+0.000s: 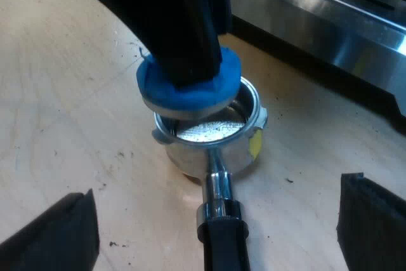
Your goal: Grind coffee beans and then tamp
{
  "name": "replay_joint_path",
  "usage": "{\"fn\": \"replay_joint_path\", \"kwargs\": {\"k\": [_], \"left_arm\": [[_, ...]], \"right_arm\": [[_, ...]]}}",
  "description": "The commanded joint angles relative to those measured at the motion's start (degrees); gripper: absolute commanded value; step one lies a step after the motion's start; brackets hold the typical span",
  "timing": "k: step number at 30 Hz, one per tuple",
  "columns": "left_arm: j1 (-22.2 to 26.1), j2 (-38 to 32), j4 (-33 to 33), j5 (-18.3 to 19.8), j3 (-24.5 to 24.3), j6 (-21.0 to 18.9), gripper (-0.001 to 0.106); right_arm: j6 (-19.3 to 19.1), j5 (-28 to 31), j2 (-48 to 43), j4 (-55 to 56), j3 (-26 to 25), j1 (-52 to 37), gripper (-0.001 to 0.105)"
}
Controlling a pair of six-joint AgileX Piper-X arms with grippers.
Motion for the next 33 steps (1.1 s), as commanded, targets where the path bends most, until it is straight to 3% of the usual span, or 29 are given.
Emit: {"fn": "replay_joint_path", "kwargs": {"k": [1,33], "left_arm": [[-0.27,0.66,-0.82,0.24,-0.41,0.12,0.0],[-0.27,2.97,-3.4,-1.54,-0.41,0.34,0.0]], "right_arm": [[-0.2,-0.12,0.0,-0.45,-0.07,-0.23,0.078],[-0.2,-0.12,0.0,-0.45,-0.07,-0.23,0.078]]}}
